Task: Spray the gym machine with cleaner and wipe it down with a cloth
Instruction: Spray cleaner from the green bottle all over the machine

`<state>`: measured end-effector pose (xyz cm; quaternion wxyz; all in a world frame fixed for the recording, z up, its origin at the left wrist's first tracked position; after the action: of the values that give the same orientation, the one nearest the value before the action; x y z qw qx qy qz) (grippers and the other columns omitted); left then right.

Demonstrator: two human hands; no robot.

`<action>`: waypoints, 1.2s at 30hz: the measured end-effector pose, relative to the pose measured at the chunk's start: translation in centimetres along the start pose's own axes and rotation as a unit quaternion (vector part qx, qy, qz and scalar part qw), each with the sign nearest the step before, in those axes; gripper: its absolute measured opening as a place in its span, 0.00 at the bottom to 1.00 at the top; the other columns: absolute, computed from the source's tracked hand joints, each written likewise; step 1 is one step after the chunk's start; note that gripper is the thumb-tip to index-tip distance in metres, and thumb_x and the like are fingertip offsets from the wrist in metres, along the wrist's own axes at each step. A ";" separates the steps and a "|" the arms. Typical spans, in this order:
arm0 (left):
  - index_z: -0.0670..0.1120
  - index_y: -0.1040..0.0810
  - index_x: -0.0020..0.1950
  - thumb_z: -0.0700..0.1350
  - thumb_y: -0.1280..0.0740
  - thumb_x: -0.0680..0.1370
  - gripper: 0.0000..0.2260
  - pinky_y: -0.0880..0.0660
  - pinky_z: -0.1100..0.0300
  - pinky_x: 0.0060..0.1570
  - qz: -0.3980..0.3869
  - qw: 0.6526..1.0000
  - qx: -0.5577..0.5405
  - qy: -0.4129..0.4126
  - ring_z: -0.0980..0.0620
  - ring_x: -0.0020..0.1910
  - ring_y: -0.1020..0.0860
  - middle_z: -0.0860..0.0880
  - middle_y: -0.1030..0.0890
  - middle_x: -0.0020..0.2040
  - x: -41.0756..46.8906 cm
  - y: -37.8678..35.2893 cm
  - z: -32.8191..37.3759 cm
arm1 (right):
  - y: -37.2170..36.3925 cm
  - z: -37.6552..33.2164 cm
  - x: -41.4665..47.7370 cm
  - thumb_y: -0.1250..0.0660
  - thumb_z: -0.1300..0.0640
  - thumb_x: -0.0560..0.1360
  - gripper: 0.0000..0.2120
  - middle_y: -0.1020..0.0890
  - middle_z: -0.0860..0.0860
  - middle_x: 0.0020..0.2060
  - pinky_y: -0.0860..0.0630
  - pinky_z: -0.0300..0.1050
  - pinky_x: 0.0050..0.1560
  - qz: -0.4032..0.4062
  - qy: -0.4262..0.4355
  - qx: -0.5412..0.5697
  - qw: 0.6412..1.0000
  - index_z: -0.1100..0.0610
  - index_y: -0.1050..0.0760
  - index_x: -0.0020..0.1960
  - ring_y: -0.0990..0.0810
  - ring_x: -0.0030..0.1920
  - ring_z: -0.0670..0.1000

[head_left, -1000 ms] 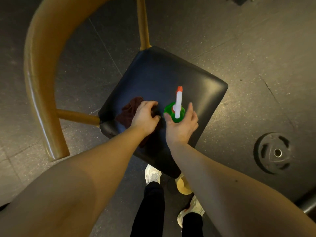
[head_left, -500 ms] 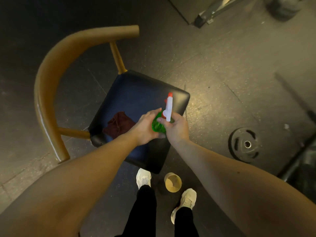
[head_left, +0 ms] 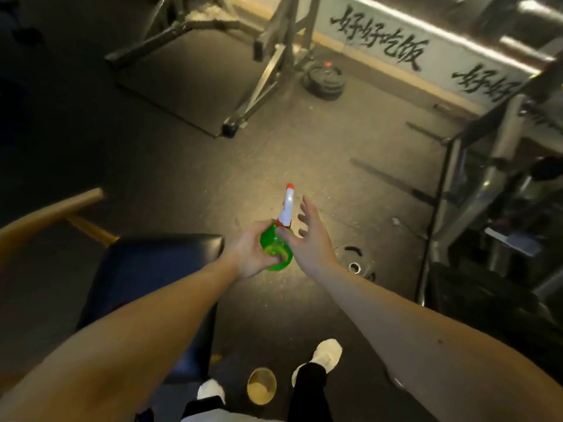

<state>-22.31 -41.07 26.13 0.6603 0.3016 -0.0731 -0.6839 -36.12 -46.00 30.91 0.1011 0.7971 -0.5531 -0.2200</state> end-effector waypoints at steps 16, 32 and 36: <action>0.55 0.25 0.71 0.39 0.22 0.71 0.31 0.21 0.62 0.58 -0.197 0.967 0.015 -0.163 0.62 0.56 0.19 0.55 0.17 0.59 20.1 -22.9 37.0 | 45.3 5.2 8.6 0.19 0.51 0.70 0.37 0.19 0.50 0.64 0.17 0.53 0.59 0.081 0.019 0.020 0.996 0.55 0.28 0.75 0.15 0.57 0.52; 0.57 0.30 0.69 0.50 0.16 0.64 0.38 0.21 0.59 0.61 -0.341 0.895 -0.026 -0.285 0.60 0.57 0.19 0.55 0.19 0.59 45.8 -30.8 55.6 | 68.3 1.8 23.2 0.18 0.54 0.70 0.22 0.13 0.51 0.49 0.21 0.43 0.49 0.318 -0.040 -0.030 0.947 0.52 0.17 0.62 0.19 0.45 0.42; 0.50 0.26 0.67 0.54 0.16 0.59 0.39 0.19 0.50 0.61 -0.382 0.868 -0.027 -0.317 0.54 0.55 0.16 0.50 0.15 0.55 51.9 -30.2 61.2 | 71.8 -1.4 26.1 0.19 0.60 0.70 0.21 0.13 0.48 0.52 0.21 0.40 0.56 0.391 -0.071 -0.008 0.918 0.51 0.17 0.61 0.17 0.51 0.40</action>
<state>-76.60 -104.95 44.09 0.2964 0.0554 -0.1392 -0.9433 -87.99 -96.68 55.00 0.1464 0.4988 -0.8246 -0.2231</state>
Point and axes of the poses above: each hand's wrist, its own x-axis towards the middle knuckle, its own y-axis out of the back of the hand, z = x × y, the point moved 9 cm from there along x, towards the middle knuckle
